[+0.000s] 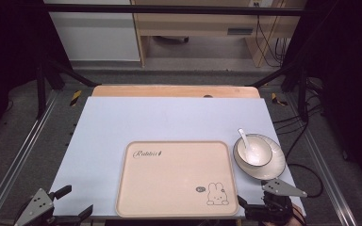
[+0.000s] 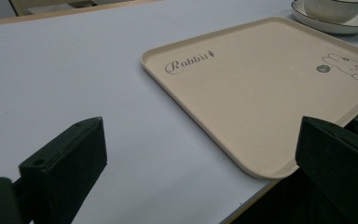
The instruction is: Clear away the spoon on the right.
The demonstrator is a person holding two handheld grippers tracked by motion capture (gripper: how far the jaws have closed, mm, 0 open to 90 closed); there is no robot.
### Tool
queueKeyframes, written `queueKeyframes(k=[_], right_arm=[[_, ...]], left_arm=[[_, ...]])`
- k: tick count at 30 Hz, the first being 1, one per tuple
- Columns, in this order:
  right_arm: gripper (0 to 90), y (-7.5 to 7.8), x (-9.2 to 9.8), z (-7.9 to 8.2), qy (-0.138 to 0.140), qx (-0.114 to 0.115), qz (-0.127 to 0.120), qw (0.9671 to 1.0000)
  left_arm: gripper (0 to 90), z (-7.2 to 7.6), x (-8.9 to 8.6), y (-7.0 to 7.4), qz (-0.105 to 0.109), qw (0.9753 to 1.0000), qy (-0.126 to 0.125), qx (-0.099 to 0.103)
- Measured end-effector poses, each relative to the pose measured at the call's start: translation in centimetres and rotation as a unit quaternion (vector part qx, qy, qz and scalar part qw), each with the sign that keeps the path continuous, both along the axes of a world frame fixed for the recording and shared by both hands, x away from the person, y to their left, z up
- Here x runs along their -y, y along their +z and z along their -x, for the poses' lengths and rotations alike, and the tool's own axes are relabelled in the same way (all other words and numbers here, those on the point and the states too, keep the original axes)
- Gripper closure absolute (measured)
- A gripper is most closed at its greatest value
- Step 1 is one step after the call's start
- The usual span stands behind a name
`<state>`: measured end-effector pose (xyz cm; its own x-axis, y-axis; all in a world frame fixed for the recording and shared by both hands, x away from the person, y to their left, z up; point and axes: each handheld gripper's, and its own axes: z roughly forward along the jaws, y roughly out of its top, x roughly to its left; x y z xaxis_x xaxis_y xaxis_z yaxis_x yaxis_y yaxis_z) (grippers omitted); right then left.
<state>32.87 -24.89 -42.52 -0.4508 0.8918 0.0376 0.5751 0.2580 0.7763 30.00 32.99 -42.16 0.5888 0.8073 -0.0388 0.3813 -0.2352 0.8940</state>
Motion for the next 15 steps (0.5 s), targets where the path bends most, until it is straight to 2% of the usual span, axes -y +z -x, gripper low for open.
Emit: queueKeyframes(k=[4,10,15], right_arm=[[4.4,0.07,0.01,-0.05,-0.002,0.001,-0.003,1.0],[3.7,0.23,-0.06,-0.35,-0.002,0.021,0.006,0.9998],[3.7,0.39,0.03,-0.5,0.0,0.024,0.002,0.9997]], left_arm=[[1.5,0.0,0.01,0.0,-0.001,1.0,0.0,-0.001],[1.5,0.0,0.01,0.0,0.0,1.0,0.001,0.0],[1.6,0.0,0.01,0.0,0.0,1.0,0.001,0.0]])
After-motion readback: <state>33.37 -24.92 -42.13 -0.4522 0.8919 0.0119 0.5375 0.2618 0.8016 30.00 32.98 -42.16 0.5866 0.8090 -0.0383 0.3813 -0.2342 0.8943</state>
